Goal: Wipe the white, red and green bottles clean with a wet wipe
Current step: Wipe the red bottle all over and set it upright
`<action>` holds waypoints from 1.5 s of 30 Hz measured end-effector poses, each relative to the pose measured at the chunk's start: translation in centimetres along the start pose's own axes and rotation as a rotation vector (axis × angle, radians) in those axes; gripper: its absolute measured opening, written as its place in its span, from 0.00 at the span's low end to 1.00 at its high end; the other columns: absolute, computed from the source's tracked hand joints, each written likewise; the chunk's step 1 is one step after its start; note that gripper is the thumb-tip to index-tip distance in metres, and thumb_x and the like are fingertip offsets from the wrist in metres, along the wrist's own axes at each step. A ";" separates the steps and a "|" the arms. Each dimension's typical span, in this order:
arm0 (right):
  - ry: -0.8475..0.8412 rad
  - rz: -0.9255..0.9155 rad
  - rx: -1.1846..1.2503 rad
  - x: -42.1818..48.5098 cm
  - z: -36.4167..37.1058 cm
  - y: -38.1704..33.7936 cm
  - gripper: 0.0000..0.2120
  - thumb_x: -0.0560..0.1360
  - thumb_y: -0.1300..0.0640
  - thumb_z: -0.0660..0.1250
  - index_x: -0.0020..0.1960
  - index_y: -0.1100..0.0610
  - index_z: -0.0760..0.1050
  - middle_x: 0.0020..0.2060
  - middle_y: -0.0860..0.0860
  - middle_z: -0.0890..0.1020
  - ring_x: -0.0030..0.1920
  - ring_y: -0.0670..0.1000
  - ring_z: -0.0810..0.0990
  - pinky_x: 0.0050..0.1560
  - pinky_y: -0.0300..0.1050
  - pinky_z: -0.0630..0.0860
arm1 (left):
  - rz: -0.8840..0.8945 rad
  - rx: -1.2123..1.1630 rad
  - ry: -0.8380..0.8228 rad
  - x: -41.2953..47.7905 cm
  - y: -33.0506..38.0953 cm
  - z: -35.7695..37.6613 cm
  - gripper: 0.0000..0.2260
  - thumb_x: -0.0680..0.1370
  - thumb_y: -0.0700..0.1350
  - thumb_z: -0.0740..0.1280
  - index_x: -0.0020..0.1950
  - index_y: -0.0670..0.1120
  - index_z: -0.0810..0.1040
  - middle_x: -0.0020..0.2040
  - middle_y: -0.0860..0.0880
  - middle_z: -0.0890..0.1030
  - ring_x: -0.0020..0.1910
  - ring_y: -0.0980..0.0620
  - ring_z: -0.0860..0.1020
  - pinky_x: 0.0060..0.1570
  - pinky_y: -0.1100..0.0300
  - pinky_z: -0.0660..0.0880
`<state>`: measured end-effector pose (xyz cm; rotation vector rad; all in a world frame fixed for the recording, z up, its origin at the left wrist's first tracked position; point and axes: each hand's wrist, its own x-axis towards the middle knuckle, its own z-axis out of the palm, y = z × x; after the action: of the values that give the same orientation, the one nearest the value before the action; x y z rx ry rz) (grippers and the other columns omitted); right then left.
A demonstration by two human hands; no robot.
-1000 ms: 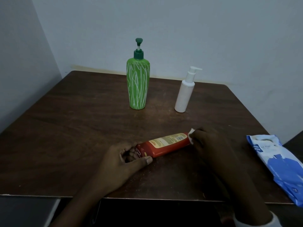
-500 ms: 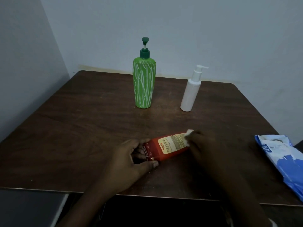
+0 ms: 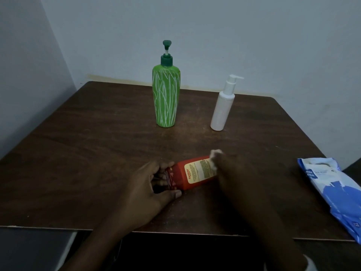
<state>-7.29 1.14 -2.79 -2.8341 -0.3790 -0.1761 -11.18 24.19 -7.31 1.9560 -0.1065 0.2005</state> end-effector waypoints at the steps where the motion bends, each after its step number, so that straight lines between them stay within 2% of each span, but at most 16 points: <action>1: -0.001 0.110 -0.026 0.4 -1.0 0.9 0.13 0.80 0.52 0.61 0.64 0.48 0.70 0.58 0.48 0.78 0.53 0.44 0.77 0.56 0.42 0.76 | 0.003 -0.003 0.001 0.0 0.0 0.0 0.29 0.64 0.40 0.85 0.61 0.55 0.81 0.56 0.61 0.81 0.55 0.57 0.82 0.51 0.62 0.82; 4: -0.158 0.254 -0.060 0.9 -2.1 0.1 0.19 0.78 0.54 0.64 0.69 0.49 0.66 0.63 0.51 0.75 0.60 0.48 0.76 0.61 0.46 0.75 | 0.020 -0.009 0.007 -0.1 0.2 0.1 0.29 0.64 0.40 0.85 0.61 0.56 0.81 0.57 0.65 0.80 0.54 0.58 0.82 0.51 0.61 0.82; 7: -0.440 0.130 -0.038 1.0 -2.6 -3.9 0.32 0.79 0.57 0.64 0.77 0.52 0.52 0.75 0.53 0.61 0.73 0.52 0.62 0.71 0.48 0.63 | 0.021 -0.008 0.006 0.1 0.1 0.1 0.29 0.63 0.40 0.85 0.60 0.57 0.81 0.56 0.64 0.81 0.52 0.59 0.83 0.51 0.61 0.82; 9: -0.617 0.032 -0.084 0.7 -4.5 -6.2 0.31 0.81 0.61 0.60 0.78 0.56 0.47 0.76 0.51 0.54 0.75 0.53 0.56 0.72 0.43 0.54 | 0.038 0.031 0.017 0.1 0.1 0.0 0.28 0.62 0.40 0.85 0.57 0.57 0.81 0.53 0.64 0.82 0.50 0.60 0.83 0.49 0.64 0.81; 11: -0.612 0.001 -0.076 0.3 -5.5 -6.6 0.27 0.82 0.61 0.57 0.77 0.57 0.48 0.72 0.44 0.52 0.74 0.51 0.56 0.70 0.39 0.50 | 0.044 0.051 0.027 0.1 0.2 0.0 0.26 0.62 0.40 0.85 0.54 0.58 0.81 0.51 0.65 0.82 0.49 0.61 0.83 0.47 0.66 0.80; 15: -0.329 0.315 0.060 0.8 -3.4 -2.5 0.22 0.79 0.56 0.63 0.71 0.51 0.63 0.65 0.54 0.74 0.61 0.51 0.75 0.62 0.50 0.75 | 0.032 0.015 0.006 0.1 0.1 0.0 0.30 0.64 0.41 0.85 0.61 0.60 0.80 0.56 0.66 0.79 0.54 0.58 0.82 0.52 0.58 0.82; 17: -0.135 0.345 0.071 0.5 -2.6 -0.5 0.13 0.79 0.54 0.62 0.63 0.49 0.68 0.56 0.51 0.78 0.51 0.46 0.78 0.53 0.47 0.79 | 0.047 0.024 0.011 0.1 0.1 0.0 0.29 0.64 0.40 0.85 0.60 0.60 0.80 0.58 0.66 0.79 0.55 0.58 0.82 0.52 0.58 0.83; 19: -0.099 0.311 0.042 0.8 -1.4 -0.1 0.16 0.79 0.54 0.62 0.66 0.49 0.66 0.59 0.51 0.76 0.55 0.47 0.77 0.56 0.48 0.78 | 0.054 0.039 0.022 0.2 0.1 -0.1 0.28 0.64 0.40 0.84 0.58 0.60 0.80 0.59 0.66 0.80 0.55 0.61 0.81 0.53 0.61 0.82; 24: -0.642 0.221 0.105 2.4 0.2 0.8 0.31 0.78 0.54 0.66 0.76 0.51 0.56 0.74 0.54 0.62 0.73 0.52 0.64 0.72 0.50 0.62 | 0.058 0.062 0.032 0.1 0.6 -0.2 0.26 0.63 0.37 0.84 0.53 0.57 0.80 0.52 0.63 0.81 0.50 0.63 0.81 0.46 0.71 0.78; 27: -0.710 0.253 0.249 2.5 -0.4 1.3 0.29 0.80 0.56 0.63 0.77 0.54 0.54 0.76 0.53 0.59 0.75 0.50 0.58 0.73 0.44 0.55 | 0.054 0.072 0.053 0.2 0.5 -0.1 0.23 0.63 0.35 0.84 0.49 0.53 0.80 0.48 0.59 0.83 0.46 0.60 0.83 0.44 0.68 0.79; 30: -0.396 0.152 0.127 2.1 -0.2 -0.8 0.28 0.79 0.57 0.64 0.75 0.51 0.57 0.73 0.50 0.64 0.72 0.51 0.65 0.70 0.49 0.65 | -0.007 0.001 0.044 0.1 0.4 -0.2 0.25 0.63 0.36 0.84 0.50 0.55 0.79 0.55 0.60 0.83 0.50 0.58 0.84 0.48 0.62 0.82; 33: -0.118 0.261 0.080 1.7 -1.9 -1.3 0.16 0.78 0.54 0.64 0.66 0.50 0.67 0.59 0.49 0.76 0.55 0.47 0.76 0.58 0.47 0.77 | -0.020 -0.019 0.045 0.0 0.5 0.0 0.25 0.63 0.34 0.84 0.51 0.53 0.78 0.57 0.66 0.81 0.51 0.59 0.83 0.47 0.65 0.81; 35: -0.119 0.243 0.015 1.8 -1.8 -1.0 0.14 0.79 0.53 0.63 0.63 0.49 0.67 0.58 0.49 0.76 0.55 0.46 0.76 0.57 0.47 0.77 | -0.017 -0.017 0.050 0.0 0.6 0.1 0.25 0.63 0.34 0.84 0.53 0.52 0.79 0.56 0.68 0.80 0.50 0.59 0.83 0.47 0.65 0.81; 38: -0.176 0.045 0.030 1.7 1.8 -2.4 0.25 0.76 0.52 0.66 0.71 0.47 0.62 0.69 0.48 0.68 0.68 0.50 0.70 0.64 0.53 0.73 | -0.004 0.007 0.070 0.1 0.7 0.0 0.28 0.63 0.34 0.84 0.49 0.61 0.79 0.52 0.63 0.83 0.48 0.59 0.84 0.46 0.65 0.81; 42: -0.053 -0.228 0.045 0.6 3.8 -5.5 0.24 0.76 0.54 0.63 0.71 0.45 0.63 0.69 0.45 0.68 0.70 0.51 0.69 0.67 0.53 0.71 | 0.026 0.045 0.108 0.1 0.4 0.0 0.22 0.63 0.32 0.83 0.46 0.52 0.78 0.44 0.54 0.85 0.43 0.60 0.84 0.41 0.66 0.79; 45: -0.130 -0.132 0.133 0.8 0.9 -4.9 0.27 0.78 0.57 0.64 0.74 0.50 0.60 0.72 0.50 0.66 0.71 0.50 0.66 0.69 0.49 0.66 | 0.008 0.032 0.099 0.0 0.5 0.0 0.25 0.62 0.34 0.84 0.46 0.55 0.77 0.50 0.56 0.85 0.48 0.60 0.84 0.45 0.66 0.81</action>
<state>-7.78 6.17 -2.28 -2.6981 -0.5839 0.0078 -11.22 23.97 -6.85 1.9742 -0.0460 0.3054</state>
